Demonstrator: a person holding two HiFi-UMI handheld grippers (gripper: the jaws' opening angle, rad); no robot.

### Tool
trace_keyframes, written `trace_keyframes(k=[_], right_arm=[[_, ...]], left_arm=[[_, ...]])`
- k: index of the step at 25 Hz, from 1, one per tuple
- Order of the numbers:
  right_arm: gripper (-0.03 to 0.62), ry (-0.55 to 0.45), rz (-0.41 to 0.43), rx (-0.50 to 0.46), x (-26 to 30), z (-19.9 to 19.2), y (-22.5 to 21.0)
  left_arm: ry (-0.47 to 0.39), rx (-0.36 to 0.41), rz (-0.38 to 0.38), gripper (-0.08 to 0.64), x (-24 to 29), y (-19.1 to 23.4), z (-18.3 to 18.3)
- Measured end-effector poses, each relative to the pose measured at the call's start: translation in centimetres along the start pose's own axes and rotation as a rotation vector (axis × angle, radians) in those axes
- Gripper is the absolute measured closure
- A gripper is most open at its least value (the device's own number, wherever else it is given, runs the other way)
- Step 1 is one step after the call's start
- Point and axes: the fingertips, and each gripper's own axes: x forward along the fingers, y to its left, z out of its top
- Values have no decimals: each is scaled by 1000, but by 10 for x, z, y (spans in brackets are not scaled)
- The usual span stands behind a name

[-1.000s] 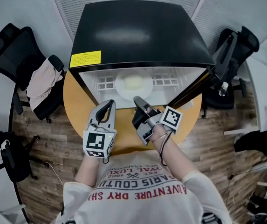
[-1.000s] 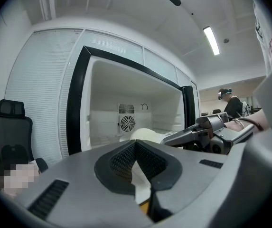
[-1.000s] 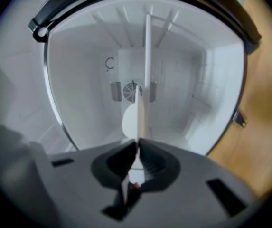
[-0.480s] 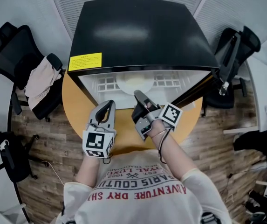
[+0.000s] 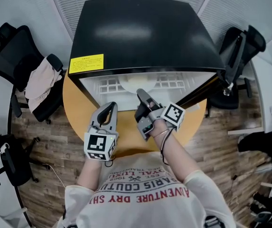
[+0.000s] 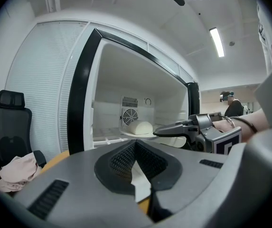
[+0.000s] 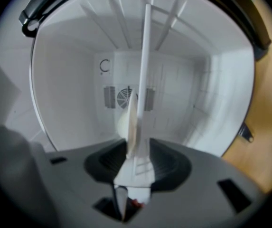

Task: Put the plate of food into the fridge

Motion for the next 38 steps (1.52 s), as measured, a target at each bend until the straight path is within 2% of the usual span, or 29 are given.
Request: trace_keyframes(k=[7,11,12,13,15,20,22,24,28,30,35,38], right_arm=[[423,9,-8,-18,-7,-4,5],[432,25,20,-45,-22,-12,17],[479,31,32,-55,-27,-14,21],[554,36,45,-73,-33,-16,24],[557,42,62,-143,-44,-16,31],[561,34,57,-380,-66,-11,42],[561,34,17,-470,-75,-10,37],[561,39,-33,-625,-84,-9,33],[561,36,-84,-1028,-99,-10,40],[561,22,-73,-1170,-104,-12,49],[561,-14,5,-1428,-114,-24,75],[561,-20,39,-1528,-118,-33,84]], left_arm=[[0,3,-3,531,0,-6,3],[-1,7,-2,531,-3,-14,5],[0,7,0,531,-4,-17,4],[1,9,2,531,-6,-20,4],[3,13,5,531,-8,-27,4],[-2,15,13,531,-16,-44,11],[-1,17,15,531,-19,-51,13],[-1,18,15,531,-21,-58,14],[4,18,16,531,-26,-69,14],[4,21,20,531,-29,-72,14],[-4,20,37,531,-36,-73,15],[-15,22,42,531,-40,-74,18]])
